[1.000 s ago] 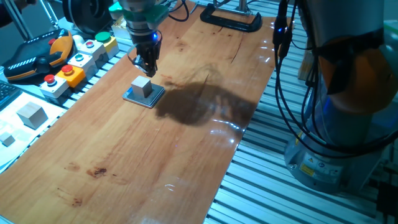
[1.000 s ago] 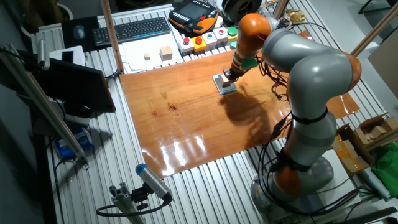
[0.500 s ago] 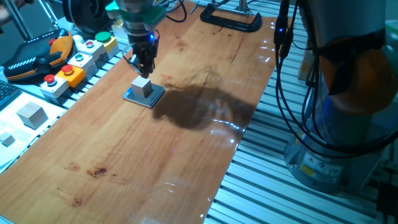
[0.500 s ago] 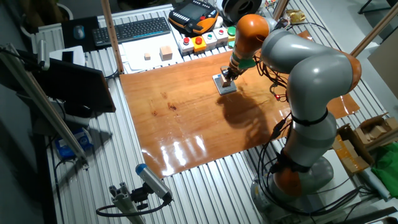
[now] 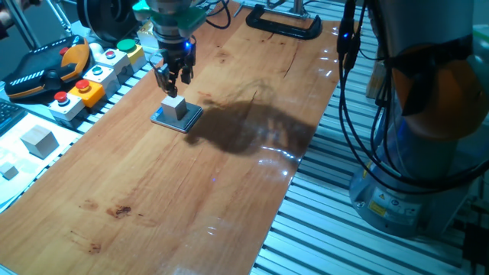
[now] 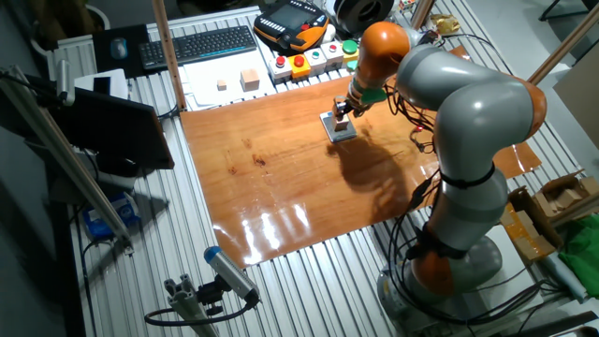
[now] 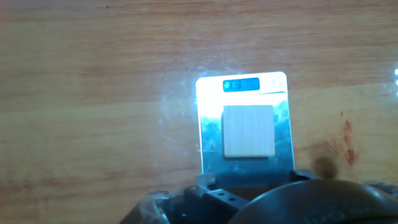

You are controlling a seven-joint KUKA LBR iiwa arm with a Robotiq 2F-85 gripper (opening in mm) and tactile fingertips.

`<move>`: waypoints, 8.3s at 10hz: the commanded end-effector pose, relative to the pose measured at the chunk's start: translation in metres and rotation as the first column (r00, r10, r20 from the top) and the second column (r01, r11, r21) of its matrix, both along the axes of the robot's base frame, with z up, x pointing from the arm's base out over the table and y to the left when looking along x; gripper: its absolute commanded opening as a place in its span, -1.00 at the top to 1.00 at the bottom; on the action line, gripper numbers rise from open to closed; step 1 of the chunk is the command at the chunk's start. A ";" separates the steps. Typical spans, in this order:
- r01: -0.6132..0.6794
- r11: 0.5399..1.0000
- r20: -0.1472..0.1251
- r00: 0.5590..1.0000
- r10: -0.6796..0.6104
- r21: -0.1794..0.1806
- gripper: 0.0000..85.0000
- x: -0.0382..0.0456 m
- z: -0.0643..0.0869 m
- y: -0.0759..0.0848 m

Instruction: Remove the object from the scale

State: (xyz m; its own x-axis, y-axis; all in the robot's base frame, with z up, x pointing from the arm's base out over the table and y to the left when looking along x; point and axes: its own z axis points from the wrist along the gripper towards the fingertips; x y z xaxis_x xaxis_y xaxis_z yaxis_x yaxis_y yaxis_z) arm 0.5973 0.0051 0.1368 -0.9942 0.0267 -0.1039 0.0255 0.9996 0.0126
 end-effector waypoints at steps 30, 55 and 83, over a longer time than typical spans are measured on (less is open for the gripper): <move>-0.033 0.999 -0.022 0.999 0.033 0.012 -0.62 0.0315 -0.076 -0.009; -0.113 0.994 -0.031 0.993 0.113 -0.009 0.98 0.0029 -0.066 -0.108; -0.052 0.999 0.008 0.999 0.052 -0.006 -0.65 0.0074 -0.046 -0.101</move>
